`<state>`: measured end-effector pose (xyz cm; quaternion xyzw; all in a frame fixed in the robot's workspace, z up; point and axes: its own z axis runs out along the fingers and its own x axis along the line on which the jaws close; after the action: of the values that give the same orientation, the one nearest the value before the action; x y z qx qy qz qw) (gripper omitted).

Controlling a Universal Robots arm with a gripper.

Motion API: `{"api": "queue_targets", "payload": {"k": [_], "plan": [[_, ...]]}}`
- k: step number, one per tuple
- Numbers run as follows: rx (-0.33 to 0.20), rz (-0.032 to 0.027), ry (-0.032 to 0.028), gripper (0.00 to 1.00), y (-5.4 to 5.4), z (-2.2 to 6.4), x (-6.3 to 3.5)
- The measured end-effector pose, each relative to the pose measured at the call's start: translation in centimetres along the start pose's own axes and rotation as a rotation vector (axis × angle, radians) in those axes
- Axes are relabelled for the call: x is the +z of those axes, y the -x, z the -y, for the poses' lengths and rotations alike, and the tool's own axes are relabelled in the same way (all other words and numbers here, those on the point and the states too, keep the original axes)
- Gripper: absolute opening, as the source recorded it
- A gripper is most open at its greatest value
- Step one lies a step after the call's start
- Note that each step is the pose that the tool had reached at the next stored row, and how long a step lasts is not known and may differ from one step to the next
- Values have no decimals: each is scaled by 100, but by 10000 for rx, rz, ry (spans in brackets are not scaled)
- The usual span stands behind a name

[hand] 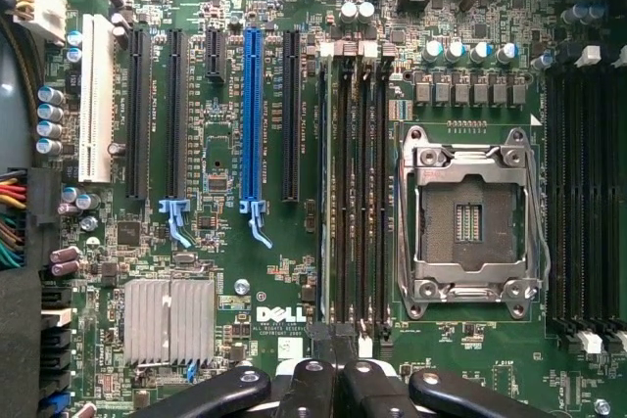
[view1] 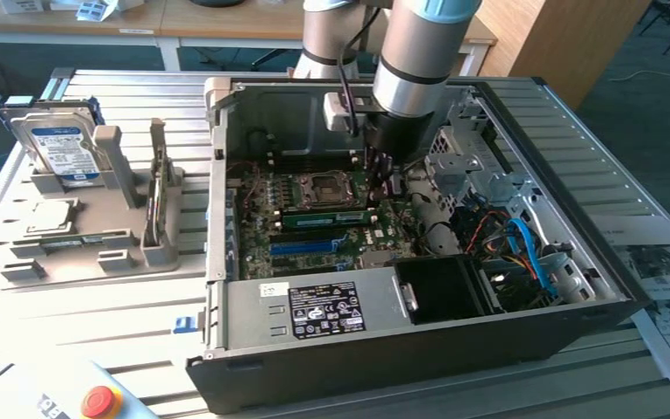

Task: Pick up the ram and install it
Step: 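Press down the ram until it locks into place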

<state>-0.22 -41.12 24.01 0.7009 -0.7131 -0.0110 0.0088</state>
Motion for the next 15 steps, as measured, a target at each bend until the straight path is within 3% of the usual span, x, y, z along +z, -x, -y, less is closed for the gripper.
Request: {"api": "queue_targets", "payload": {"k": [7, 15], "plan": [[-1, 0, 0, 10, 0, 3, 77], [-2, 2, 0, 10, 0, 3, 96]]}}
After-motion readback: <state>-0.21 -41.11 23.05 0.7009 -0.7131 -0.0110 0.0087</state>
